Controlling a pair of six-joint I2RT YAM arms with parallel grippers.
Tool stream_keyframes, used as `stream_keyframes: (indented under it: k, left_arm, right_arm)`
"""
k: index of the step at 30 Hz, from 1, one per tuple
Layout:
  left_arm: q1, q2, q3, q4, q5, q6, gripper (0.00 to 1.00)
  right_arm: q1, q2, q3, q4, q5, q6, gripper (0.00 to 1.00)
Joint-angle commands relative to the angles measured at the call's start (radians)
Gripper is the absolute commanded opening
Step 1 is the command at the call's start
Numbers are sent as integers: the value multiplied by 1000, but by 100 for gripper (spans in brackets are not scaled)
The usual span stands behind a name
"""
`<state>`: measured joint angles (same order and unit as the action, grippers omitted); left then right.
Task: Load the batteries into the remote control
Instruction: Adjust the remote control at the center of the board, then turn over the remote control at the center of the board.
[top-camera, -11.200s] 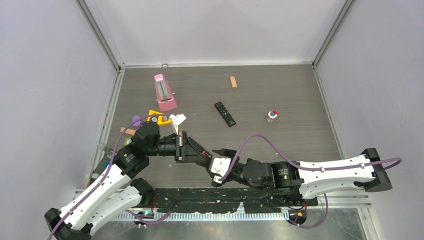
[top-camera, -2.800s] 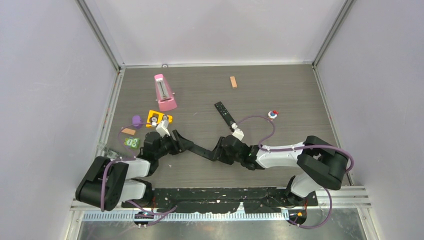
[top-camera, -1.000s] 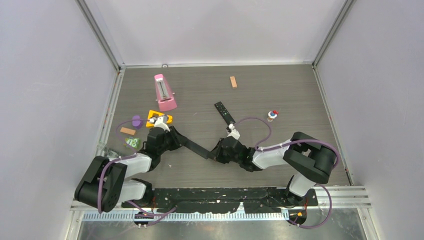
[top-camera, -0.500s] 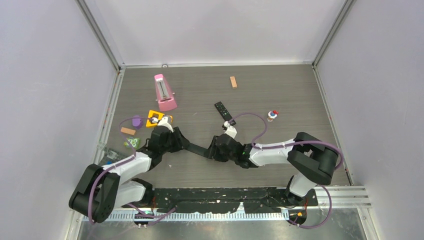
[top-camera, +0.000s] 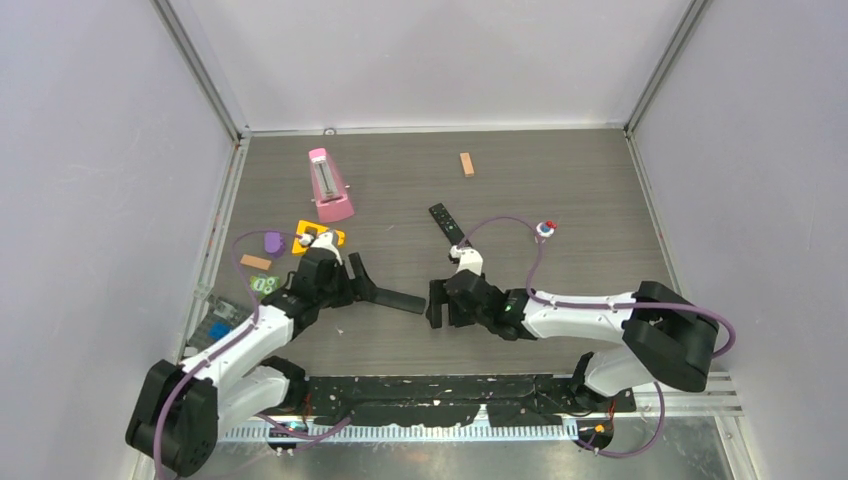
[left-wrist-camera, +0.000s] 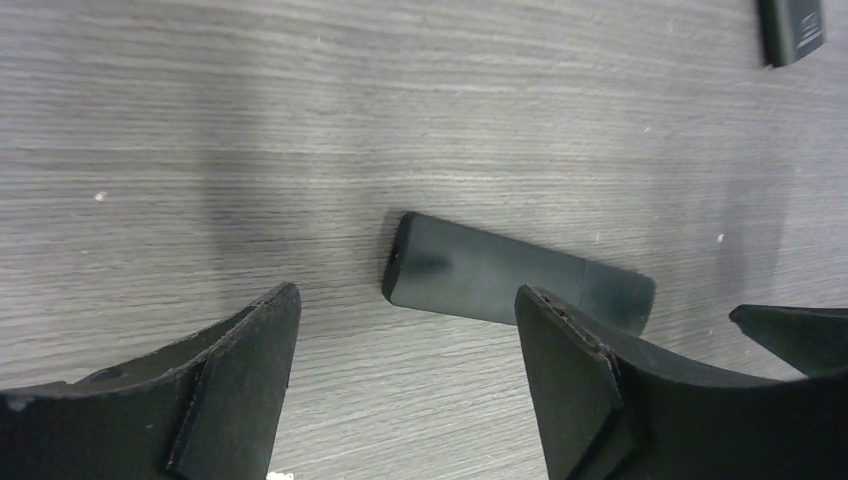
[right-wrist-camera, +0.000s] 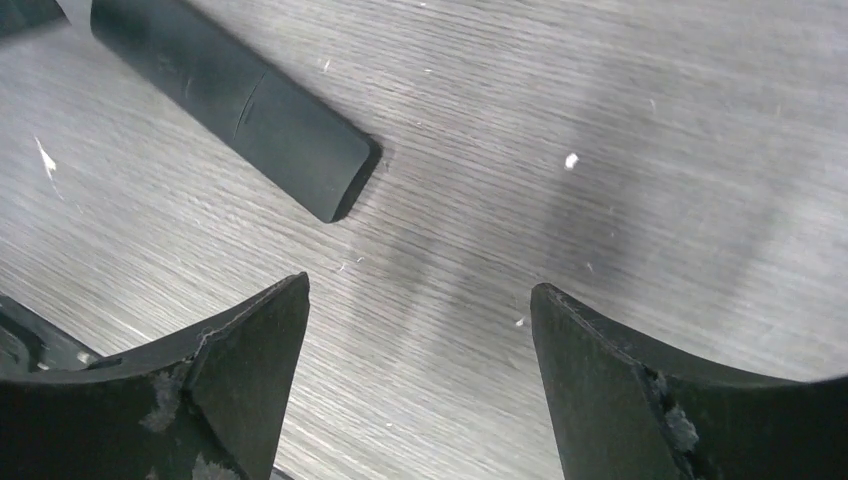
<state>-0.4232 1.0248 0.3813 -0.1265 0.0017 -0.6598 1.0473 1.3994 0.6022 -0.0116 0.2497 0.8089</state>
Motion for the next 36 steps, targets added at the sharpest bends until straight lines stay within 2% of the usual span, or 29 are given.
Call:
stream_keyframes:
  k: [1,2,6,15,17,20,22,23,25,29,36]
  left_arm:
    - [0,-83,86,-135,-77,22,82]
    - [0,-103,95,-159,-85,19,84]
    - [0,-197,121,-268,-133,4,87]
    - [7,-391,155,-430,-167,-11,91]
    - [8,-421,163,-441,-162,-10,91]
    - [9,-449,180,-457,-156,-6,91]
    - [9,-457,188,-470,-153,-4,92]
    - [9,-459,192,-476,-151,-3,91]
    - [9,-469,202,-491,-141,-4,91]
    - [9,-511,189,-493,-116,-12,91]
    - [9,-568,97,-418,-57,-50,91]
  right_arm:
    - [9,26,99,-3,-63,-369,87]
    - [9,43,121,-17,-83,-475,87]
    - [10,162,224,-33,-116,-695,87]
    - [15,343,358,-40,-192,-883,86]
    - [20,358,363,-35,-214,-893,84]
    - [24,388,375,-35,-232,-894,74]
    - [25,415,395,-51,-233,-887,58]
    - [24,426,404,-70,-227,-875,46]
    - [26,444,418,-77,-218,-853,35]
    - [26,398,375,-3,-202,-782,27]
    - [25,300,328,85,-201,-602,26]
